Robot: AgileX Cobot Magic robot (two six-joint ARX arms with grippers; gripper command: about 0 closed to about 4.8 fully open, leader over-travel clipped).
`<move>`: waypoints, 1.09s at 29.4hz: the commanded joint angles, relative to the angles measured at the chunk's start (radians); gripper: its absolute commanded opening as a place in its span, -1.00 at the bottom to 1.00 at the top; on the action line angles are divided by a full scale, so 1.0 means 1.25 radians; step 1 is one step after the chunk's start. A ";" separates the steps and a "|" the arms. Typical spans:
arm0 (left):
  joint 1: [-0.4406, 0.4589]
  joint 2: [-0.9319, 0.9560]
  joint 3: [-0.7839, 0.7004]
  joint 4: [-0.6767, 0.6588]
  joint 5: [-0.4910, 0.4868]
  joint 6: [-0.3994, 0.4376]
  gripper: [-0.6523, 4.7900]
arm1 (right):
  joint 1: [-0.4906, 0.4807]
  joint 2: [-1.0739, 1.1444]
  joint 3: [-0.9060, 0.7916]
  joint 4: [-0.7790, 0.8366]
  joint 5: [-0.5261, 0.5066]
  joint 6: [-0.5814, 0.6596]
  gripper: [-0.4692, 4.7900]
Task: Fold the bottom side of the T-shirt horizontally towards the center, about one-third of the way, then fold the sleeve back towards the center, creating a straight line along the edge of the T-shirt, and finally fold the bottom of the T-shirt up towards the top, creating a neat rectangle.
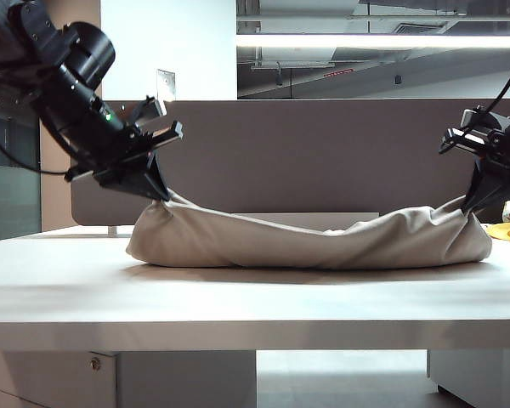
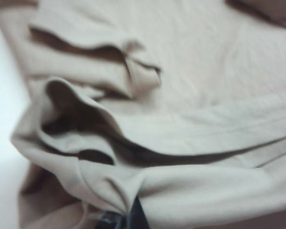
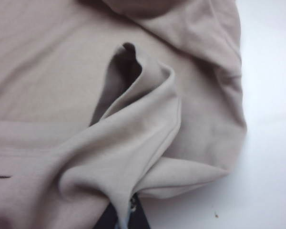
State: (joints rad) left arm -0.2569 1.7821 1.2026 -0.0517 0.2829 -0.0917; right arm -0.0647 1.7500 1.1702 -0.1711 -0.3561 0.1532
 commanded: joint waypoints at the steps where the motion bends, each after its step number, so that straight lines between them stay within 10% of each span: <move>1: 0.000 -0.002 0.033 -0.018 -0.031 0.046 -0.78 | -0.001 -0.004 0.032 0.017 -0.001 0.003 -0.84; 32: 0.052 0.266 0.514 -0.151 -0.091 0.130 -0.78 | -0.014 0.186 0.362 -0.007 0.020 0.003 -0.84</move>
State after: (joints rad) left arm -0.1928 2.1071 1.8282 -0.2512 0.1711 0.0574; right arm -0.0757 1.9697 1.5921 -0.1703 -0.3340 0.1566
